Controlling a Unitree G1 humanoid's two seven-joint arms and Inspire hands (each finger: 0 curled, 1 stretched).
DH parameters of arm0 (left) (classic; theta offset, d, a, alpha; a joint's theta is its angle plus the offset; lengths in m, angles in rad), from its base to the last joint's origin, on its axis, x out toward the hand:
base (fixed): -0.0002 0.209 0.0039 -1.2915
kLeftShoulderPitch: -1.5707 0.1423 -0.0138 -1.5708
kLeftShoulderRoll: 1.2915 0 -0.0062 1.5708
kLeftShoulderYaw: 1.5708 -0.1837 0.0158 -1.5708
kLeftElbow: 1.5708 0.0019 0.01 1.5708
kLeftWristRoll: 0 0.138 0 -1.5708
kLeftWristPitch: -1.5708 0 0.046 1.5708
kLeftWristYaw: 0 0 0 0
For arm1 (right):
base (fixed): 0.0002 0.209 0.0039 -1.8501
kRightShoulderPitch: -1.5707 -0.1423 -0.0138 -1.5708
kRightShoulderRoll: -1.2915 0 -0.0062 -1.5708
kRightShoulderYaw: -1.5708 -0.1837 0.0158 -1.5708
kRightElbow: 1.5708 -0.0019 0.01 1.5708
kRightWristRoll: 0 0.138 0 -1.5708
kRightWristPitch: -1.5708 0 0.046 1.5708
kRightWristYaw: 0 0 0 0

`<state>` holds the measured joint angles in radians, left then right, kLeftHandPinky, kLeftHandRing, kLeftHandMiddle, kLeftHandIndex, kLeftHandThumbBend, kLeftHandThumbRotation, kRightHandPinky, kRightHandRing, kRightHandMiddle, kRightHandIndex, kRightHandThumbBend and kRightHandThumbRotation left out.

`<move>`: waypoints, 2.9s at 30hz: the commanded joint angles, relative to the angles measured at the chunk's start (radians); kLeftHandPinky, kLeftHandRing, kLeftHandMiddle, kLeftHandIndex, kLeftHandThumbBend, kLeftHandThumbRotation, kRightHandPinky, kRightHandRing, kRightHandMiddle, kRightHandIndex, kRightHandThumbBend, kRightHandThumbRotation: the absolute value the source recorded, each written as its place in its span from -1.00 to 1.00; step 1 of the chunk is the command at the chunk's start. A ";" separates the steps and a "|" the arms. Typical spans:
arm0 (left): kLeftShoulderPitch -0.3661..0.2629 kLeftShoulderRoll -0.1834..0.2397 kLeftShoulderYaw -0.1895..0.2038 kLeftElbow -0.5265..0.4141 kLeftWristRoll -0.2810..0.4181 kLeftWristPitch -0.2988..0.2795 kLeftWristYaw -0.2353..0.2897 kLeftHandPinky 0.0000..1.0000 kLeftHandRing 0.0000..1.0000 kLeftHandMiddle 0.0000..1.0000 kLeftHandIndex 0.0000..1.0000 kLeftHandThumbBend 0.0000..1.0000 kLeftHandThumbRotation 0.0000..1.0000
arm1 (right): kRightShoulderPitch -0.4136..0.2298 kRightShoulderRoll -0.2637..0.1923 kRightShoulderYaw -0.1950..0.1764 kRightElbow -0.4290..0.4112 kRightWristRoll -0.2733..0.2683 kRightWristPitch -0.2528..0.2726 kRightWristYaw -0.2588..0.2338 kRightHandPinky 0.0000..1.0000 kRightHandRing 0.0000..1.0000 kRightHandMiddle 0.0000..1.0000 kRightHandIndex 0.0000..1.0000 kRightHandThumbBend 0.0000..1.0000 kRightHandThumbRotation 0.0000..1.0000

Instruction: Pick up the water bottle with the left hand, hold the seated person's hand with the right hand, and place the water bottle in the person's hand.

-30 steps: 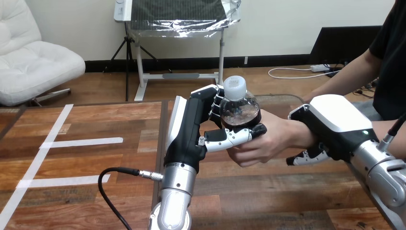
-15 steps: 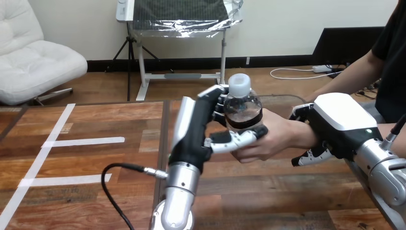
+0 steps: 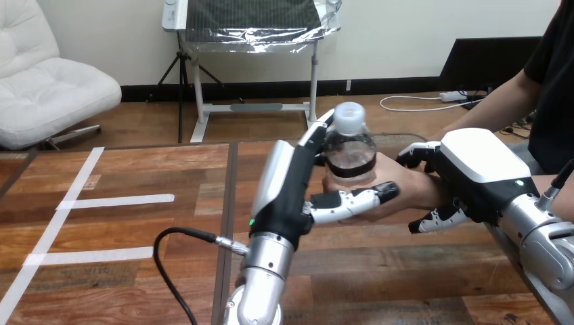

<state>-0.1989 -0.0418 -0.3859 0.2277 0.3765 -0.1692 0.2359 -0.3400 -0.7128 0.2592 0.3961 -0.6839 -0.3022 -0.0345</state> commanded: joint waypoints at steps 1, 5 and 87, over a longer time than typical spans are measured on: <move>-0.080 -0.047 0.002 -0.050 0.030 0.010 0.014 0.99 0.97 0.98 0.99 0.85 -0.09 | -0.016 -0.022 -0.044 -0.042 0.010 -0.001 -0.015 0.20 0.41 0.51 0.51 0.81 -1.00; -0.079 -0.050 0.004 -0.049 0.035 0.012 0.015 1.00 0.99 0.99 1.00 0.87 -0.05 | -0.017 -0.021 -0.043 -0.042 0.009 0.003 -0.011 0.24 0.44 0.54 0.53 0.81 -1.00; 0.248 -0.022 0.034 -0.298 -0.243 -0.230 -0.031 0.72 0.75 0.78 0.76 0.24 0.24 | 0.433 0.334 -0.274 -0.681 0.389 0.035 -0.064 0.35 0.56 0.62 0.57 -0.03 -0.98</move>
<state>-0.0052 -0.0354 -0.3668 0.0305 0.1531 -0.3411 0.2074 0.0749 -0.4675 0.0136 -0.2115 -0.3430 -0.2139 -0.0435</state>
